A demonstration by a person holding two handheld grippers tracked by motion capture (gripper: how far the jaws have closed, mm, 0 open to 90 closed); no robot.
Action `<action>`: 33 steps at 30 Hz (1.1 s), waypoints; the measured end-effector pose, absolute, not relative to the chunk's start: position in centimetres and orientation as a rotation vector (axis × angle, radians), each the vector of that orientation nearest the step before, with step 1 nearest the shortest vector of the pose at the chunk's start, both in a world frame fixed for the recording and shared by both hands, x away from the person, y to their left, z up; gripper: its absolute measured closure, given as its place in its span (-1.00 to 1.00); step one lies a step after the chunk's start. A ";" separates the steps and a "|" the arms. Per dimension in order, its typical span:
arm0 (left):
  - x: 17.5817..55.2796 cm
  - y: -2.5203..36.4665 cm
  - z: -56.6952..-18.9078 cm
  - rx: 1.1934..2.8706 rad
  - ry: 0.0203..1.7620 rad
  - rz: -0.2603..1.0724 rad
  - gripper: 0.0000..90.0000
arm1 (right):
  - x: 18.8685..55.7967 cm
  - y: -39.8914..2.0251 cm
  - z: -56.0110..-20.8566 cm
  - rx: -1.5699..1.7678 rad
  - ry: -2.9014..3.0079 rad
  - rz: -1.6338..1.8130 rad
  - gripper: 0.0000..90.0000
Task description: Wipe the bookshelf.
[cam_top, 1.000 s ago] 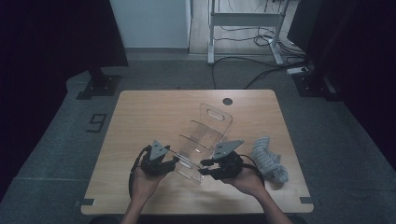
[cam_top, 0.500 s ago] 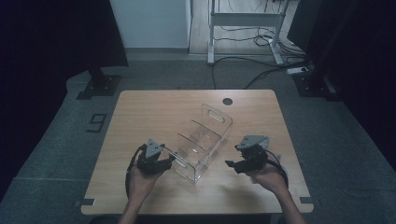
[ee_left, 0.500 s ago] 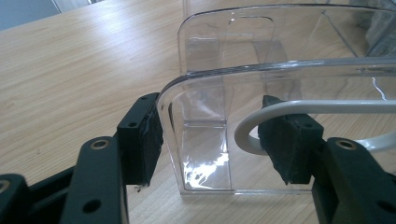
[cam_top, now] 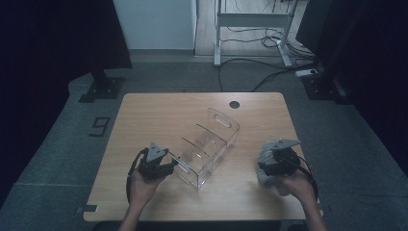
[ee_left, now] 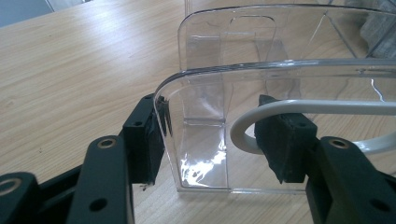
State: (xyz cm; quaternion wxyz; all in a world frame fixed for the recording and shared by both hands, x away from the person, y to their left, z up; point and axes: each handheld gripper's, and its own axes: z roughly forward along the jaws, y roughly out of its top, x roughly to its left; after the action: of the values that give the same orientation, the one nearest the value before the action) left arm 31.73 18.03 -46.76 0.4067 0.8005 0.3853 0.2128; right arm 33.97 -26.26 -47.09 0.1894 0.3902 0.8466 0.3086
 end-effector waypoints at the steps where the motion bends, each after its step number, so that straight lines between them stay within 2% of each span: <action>1: 31.7 18.1 -46.8 2.017 0.971 0.536 -0.03 | 34.0 -26.5 -47.4 1.110 2.387 0.844 -0.59; 6: 31.7 18.2 -46.8 2.013 0.975 0.530 -0.04 | 34.7 -27.5 -49.4 1.188 2.432 0.745 -0.62; 9: 31.7 18.2 -46.8 2.004 0.984 0.518 -0.06 | 34.9 -27.8 -50.5 1.222 2.466 0.700 -0.56; 19: 31.7 18.3 -46.8 2.007 0.975 0.506 -0.02 | 35.1 -27.9 -51.6 1.340 2.495 0.700 0.02; 22: 31.6 18.4 -46.8 2.008 0.966 0.495 -0.01 | 35.0 -27.9 -51.3 1.339 2.485 0.702 0.13; 33: 31.2 18.8 -46.9 2.004 0.948 0.472 -0.01 | 34.5 -27.6 -48.8 1.293 2.402 0.890 0.14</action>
State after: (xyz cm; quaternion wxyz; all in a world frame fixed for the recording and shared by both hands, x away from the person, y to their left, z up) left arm 31.24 18.80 -46.90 0.4237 0.8008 0.3789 0.1888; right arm 34.51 -27.59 -48.78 0.1356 0.4464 0.8294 0.3072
